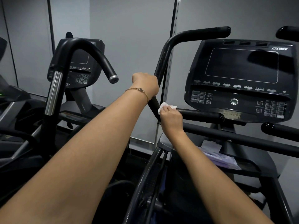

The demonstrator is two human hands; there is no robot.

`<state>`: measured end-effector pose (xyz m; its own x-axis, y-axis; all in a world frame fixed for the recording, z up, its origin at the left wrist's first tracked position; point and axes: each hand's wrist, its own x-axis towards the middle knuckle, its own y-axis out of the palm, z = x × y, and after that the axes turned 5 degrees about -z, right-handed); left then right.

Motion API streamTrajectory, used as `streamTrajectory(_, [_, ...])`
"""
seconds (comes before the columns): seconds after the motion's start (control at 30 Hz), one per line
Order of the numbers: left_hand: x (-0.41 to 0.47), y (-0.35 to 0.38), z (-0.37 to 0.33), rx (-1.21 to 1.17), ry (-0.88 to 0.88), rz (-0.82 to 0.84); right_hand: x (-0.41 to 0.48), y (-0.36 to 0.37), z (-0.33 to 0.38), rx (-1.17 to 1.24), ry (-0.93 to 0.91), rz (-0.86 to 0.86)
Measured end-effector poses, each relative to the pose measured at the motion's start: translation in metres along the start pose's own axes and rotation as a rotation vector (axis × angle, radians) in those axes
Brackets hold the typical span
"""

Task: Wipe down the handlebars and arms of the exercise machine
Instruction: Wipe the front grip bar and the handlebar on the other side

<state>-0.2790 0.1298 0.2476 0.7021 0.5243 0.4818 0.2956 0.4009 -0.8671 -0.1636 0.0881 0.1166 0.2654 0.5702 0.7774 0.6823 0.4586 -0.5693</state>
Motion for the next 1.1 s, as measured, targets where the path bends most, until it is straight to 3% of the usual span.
streamTrajectory(0.2, [0.001, 0.001, 0.0, -0.017, 0.001, -0.012, 0.037, -0.006, -0.013, 0.213, 0.198, 0.196])
streamTrajectory(0.37, [0.001, 0.001, -0.001, -0.009, 0.008, -0.024, 0.016, 0.0, -0.004, 0.137, 0.042, 0.068])
streamTrajectory(0.57, [0.001, 0.001, -0.002, 0.001, -0.008, -0.013, 0.023, -0.008, -0.012, 0.167, 0.085, 0.114])
streamTrajectory(0.7, [0.0, 0.0, -0.004, 0.015, -0.008, 0.001, 0.003, -0.002, -0.028, 0.225, 0.067, 0.019])
streamTrajectory(0.83, [-0.002, 0.0, -0.002, 0.043, 0.008, -0.01, -0.026, 0.006, -0.063, 0.263, 0.193, -0.247])
streamTrajectory(0.9, [-0.003, 0.001, -0.003, 0.054, 0.005, -0.011, -0.03, 0.006, -0.065, 0.233, 0.254, -0.29])
streamTrajectory(1.0, [-0.003, 0.001, -0.006, 0.071, -0.004, 0.001, -0.013, -0.002, -0.047, 0.251, 0.294, -0.105])
streamTrajectory(1.1, [-0.002, 0.001, -0.01, 0.064, 0.003, -0.009, 0.0, -0.005, -0.029, 0.239, 0.191, 0.033])
